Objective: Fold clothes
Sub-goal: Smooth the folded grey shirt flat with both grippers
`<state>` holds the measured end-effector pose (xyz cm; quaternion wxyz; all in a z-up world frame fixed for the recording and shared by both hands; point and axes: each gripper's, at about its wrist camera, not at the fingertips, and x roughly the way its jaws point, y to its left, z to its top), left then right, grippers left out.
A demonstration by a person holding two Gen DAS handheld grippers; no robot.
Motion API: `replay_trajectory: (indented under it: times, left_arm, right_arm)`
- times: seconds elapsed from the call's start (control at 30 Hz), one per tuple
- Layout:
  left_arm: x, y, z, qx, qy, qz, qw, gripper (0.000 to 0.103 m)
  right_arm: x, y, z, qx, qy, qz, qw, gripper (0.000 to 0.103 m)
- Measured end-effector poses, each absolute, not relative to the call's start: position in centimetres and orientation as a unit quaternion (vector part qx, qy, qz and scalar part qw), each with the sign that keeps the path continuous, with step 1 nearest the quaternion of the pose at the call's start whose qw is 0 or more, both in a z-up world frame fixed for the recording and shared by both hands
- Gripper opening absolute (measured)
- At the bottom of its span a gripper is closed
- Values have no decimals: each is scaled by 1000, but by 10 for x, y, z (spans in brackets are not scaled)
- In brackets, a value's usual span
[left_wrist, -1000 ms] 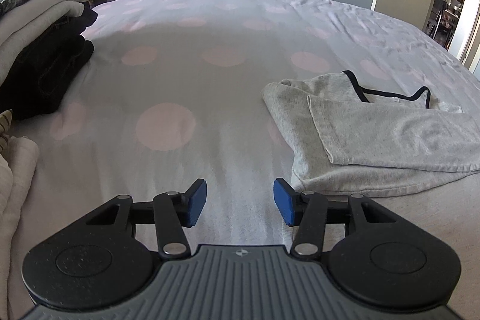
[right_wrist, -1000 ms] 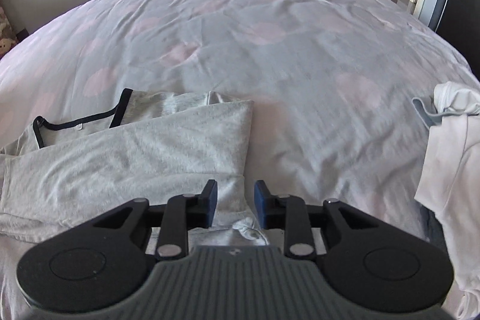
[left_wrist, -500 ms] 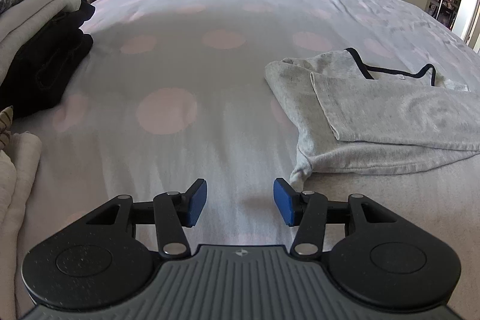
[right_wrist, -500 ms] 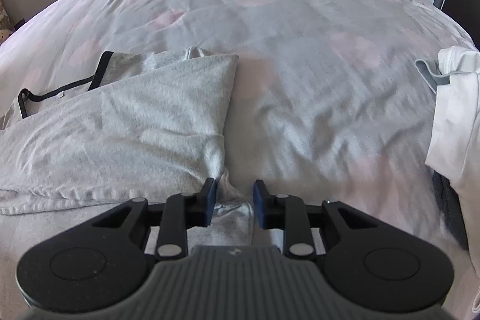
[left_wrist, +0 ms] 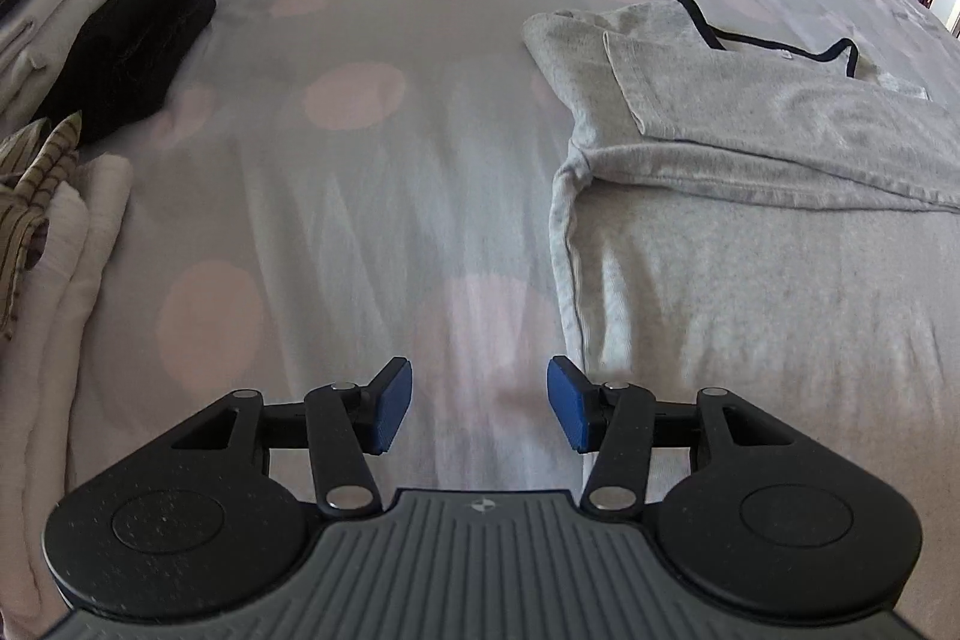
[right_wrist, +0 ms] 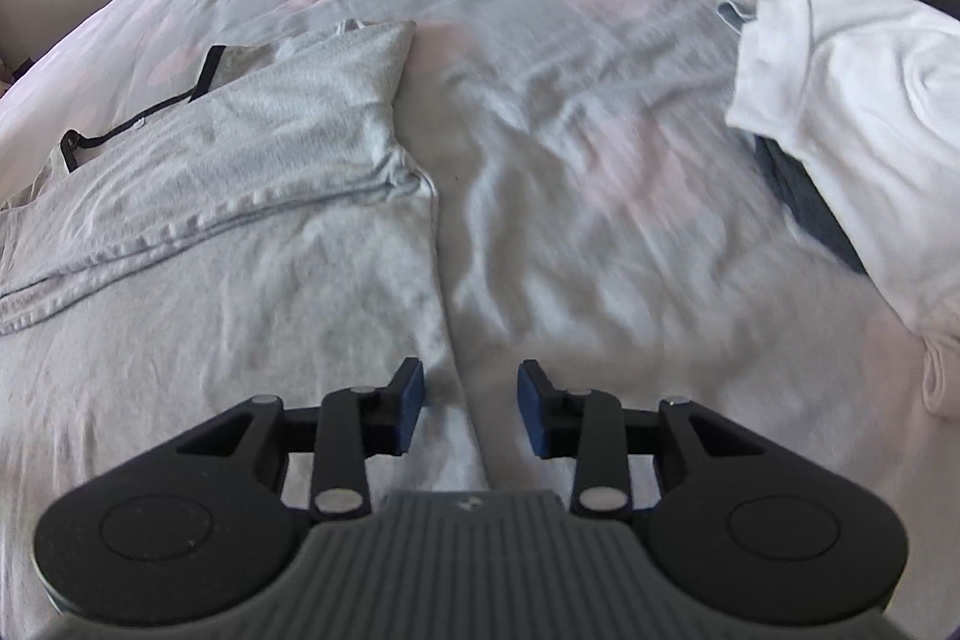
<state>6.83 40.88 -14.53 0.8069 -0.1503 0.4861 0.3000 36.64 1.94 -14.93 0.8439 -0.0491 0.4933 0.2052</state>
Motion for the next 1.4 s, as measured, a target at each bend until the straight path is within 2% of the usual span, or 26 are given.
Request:
replay_trajectory:
  times: [0.13, 0.33, 0.47, 0.77, 0.9, 1.07, 1.4]
  left_arm:
    - [51, 384, -142, -163, 485, 283, 811, 60]
    - [35, 354, -131, -135, 486, 268, 821, 60]
    - [31, 331, -115, -116, 474, 218, 845, 60]
    - [27, 258, -102, 3, 515, 80, 853, 60]
    - [20, 235, -99, 60, 545, 21, 836, 61]
    - [10, 208, -115, 147, 583, -30, 799, 64]
    - [10, 187, -169, 228, 642, -46, 731, 66]
  right_arm:
    - [348, 0, -151, -24, 496, 195, 846, 48]
    - [329, 1, -136, -49, 520, 202, 828, 49]
    - [304, 8, -119, -99, 528, 281, 795, 52]
    - [236, 18, -105, -265, 517, 410, 704, 57]
    - [220, 16, -111, -319, 509, 432, 673, 70]
    - [208, 16, -128, -368, 512, 437, 641, 72]
    - [207, 19, -143, -384, 537, 436, 611, 73]
